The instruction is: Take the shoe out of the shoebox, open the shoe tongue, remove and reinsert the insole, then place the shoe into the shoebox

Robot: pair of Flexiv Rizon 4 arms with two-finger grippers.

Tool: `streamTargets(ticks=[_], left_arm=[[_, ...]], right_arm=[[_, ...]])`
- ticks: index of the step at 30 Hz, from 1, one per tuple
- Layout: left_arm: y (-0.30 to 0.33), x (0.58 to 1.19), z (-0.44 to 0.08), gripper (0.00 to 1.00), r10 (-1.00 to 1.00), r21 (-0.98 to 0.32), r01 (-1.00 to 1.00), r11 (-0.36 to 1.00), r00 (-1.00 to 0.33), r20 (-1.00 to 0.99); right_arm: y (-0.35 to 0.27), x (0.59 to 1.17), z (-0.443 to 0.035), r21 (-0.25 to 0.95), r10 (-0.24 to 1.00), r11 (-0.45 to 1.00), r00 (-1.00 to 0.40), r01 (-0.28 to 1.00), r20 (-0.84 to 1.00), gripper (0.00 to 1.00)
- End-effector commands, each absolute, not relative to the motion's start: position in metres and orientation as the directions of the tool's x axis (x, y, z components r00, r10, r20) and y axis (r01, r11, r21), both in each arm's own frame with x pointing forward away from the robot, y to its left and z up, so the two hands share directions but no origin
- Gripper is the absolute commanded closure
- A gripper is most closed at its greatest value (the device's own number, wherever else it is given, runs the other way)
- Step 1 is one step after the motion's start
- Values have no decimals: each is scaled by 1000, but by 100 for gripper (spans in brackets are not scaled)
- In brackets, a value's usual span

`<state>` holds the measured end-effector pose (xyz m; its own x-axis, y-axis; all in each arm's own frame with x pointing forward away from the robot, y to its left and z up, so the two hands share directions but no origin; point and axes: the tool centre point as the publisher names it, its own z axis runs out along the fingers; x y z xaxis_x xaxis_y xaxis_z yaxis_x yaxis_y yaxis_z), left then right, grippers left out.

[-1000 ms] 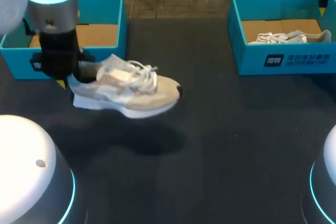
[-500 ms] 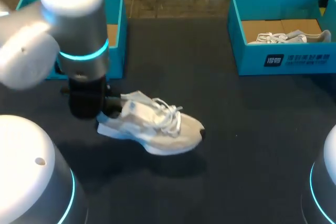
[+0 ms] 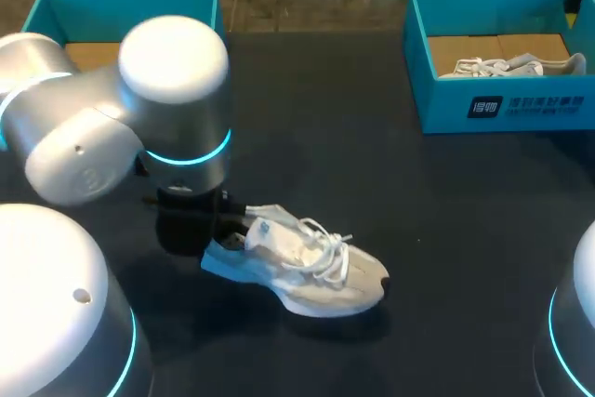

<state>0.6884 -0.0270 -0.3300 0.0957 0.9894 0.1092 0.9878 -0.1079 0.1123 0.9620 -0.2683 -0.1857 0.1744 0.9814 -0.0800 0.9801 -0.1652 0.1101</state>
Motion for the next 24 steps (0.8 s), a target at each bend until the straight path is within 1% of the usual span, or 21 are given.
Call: streamTargets(ticks=[1, 8, 17, 24], left_arm=[[-44, 691, -345, 100, 987, 105, 988, -110, 96, 126], [-58, 681, -360, 100, 985, 95, 988, -120, 107, 135], [-89, 689, -378, 100, 984, 73, 991, -114, 103, 148], [-103, 690, -385, 100, 983, 81, 990, -113, 99, 153]], right_arm=[[-268, 962, -186, 110, 981, -165, 175, 980, -81, 0], [-268, 962, -186, 110, 981, -165, 175, 980, -81, 0], [-268, 962, -186, 110, 981, -165, 175, 980, -81, 0], [-268, 962, -186, 110, 981, -165, 175, 980, -81, 0]])
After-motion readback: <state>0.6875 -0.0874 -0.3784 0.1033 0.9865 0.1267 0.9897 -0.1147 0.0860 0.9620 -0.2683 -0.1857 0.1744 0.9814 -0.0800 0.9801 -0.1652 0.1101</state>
